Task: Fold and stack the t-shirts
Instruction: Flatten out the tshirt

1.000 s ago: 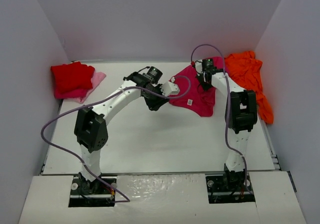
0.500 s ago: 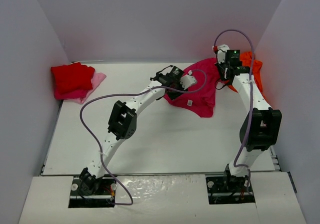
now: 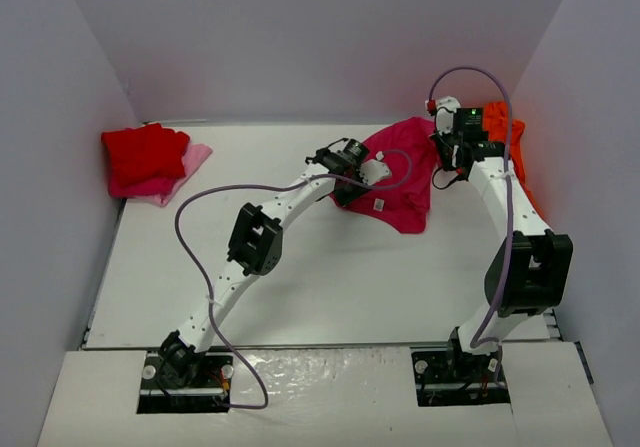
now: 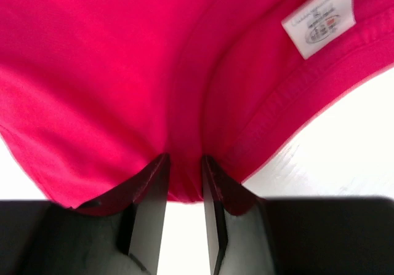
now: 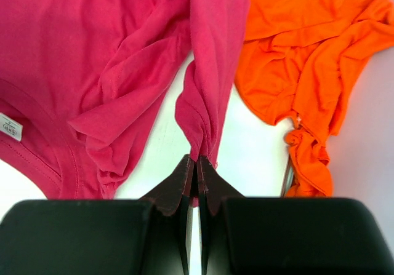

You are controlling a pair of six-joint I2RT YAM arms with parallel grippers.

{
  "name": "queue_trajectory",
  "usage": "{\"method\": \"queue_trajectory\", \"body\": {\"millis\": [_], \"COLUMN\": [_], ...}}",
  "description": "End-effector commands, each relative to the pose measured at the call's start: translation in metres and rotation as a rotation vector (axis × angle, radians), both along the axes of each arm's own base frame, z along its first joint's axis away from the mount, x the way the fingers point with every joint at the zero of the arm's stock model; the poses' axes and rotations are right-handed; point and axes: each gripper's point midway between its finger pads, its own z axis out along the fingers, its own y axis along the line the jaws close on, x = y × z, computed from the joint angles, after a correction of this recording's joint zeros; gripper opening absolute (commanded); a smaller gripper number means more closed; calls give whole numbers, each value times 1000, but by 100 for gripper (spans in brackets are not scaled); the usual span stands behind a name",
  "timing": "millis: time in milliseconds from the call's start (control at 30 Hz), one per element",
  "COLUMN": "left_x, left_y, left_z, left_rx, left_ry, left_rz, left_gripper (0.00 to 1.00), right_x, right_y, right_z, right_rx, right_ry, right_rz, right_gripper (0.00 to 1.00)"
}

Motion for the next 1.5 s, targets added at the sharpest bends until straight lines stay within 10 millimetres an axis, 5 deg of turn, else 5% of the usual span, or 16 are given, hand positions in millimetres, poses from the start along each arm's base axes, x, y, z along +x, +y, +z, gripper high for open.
{"method": "queue_trajectory", "body": {"millis": [0, 333, 500, 667, 767, 967, 1133, 1467], "left_x": [-11, 22, 40, 46, 37, 3, -24, -57], "left_y": [68, 232, 289, 277, 239, 185, 173, 172], "left_z": [-8, -19, 7, 54, 93, 139, 144, 118], "left_rx": [120, 234, 207, 129, 77, -62, -126, -129], "left_ry": [140, 232, 151, 34, -22, 46, 171, 390], "left_rz": [78, 452, 542, 513, 438, 324, 295, 292], "left_gripper": [22, 14, 15, 28, 46, 56, 60, 62], "right_x": [-4, -19, -27, -31, -33, -34, -35, -36], "right_y": [4, 17, 20, 21, 25, 28, 29, 31], "right_z": [51, 57, 48, 33, 25, 18, 15, 11], "right_rx": [8, 36, 21, 15, 29, 41, 39, 44], "right_ry": [-141, -155, -132, -98, -79, -67, -58, -51], "right_rz": [15, 58, 87, 102, 113, 123, 130, 137], "right_gripper": [0, 0, 0, 0, 0, 0, 0, 0]}}
